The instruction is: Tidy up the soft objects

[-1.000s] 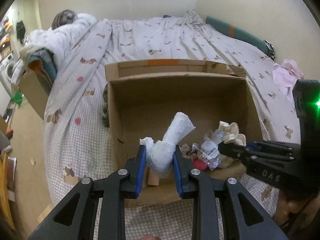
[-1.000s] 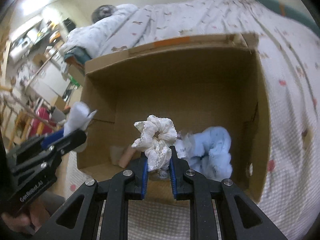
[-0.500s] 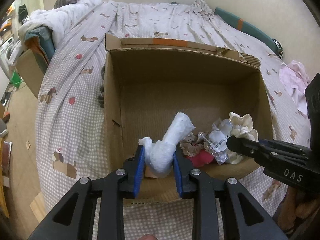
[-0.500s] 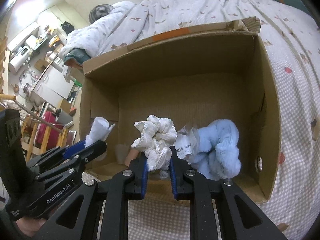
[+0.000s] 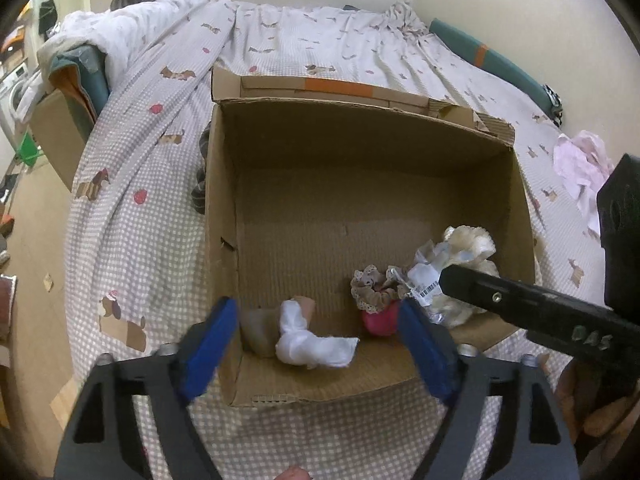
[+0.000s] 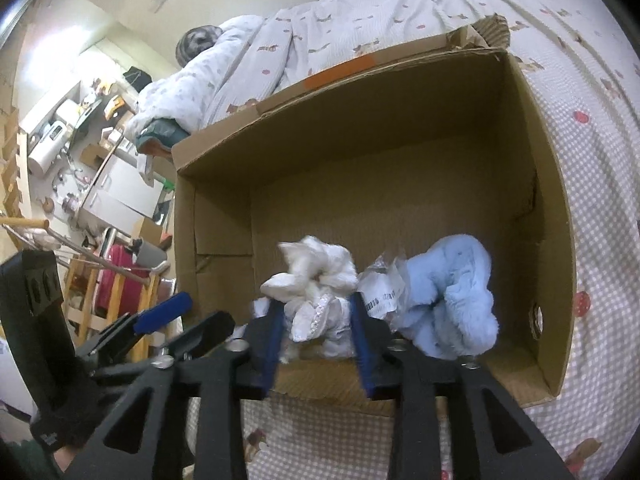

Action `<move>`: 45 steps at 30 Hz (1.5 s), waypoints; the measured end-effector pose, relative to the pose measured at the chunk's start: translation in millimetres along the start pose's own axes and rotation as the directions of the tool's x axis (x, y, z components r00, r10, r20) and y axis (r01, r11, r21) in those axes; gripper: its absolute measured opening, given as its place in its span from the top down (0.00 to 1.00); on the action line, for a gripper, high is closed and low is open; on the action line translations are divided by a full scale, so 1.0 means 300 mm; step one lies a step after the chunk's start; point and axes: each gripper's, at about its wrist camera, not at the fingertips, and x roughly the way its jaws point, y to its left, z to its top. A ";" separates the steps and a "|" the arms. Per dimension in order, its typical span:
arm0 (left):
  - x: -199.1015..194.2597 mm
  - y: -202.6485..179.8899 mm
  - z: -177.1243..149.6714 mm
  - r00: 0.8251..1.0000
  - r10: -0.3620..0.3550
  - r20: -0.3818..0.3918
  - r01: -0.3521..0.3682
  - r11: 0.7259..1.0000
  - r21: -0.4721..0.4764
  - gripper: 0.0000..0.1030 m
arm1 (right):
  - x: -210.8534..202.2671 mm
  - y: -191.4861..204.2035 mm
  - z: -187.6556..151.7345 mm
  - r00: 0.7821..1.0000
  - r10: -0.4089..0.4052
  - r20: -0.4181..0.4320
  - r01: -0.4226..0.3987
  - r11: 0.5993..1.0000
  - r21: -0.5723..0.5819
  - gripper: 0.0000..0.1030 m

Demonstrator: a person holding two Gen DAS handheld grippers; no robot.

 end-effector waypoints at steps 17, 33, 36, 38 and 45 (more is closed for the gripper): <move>-0.195 0.018 -0.008 0.970 0.079 0.229 -0.073 0.997 -0.033 0.00 | -0.176 0.085 -0.012 0.964 -0.108 0.241 0.130 0.988 -0.078 0.00; -0.389 0.018 -0.157 0.947 0.114 0.300 -0.108 0.993 -0.037 0.00 | -0.327 0.172 -0.177 0.933 -0.169 0.316 0.232 0.957 -0.174 0.00; -0.422 0.007 -0.189 0.938 0.138 0.318 -0.142 0.990 -0.013 0.00 | -0.346 0.170 -0.209 0.929 -0.186 0.319 0.251 0.951 -0.178 0.00; -0.439 0.009 -0.208 0.934 0.144 0.326 -0.148 0.989 -0.011 0.00 | -0.357 0.158 -0.228 0.931 -0.190 0.312 0.248 0.955 -0.160 0.00; -0.485 0.021 -0.283 0.934 0.117 0.337 -0.119 0.993 -0.017 0.00 | -0.378 0.157 -0.298 0.913 -0.250 0.324 0.317 0.932 -0.174 0.00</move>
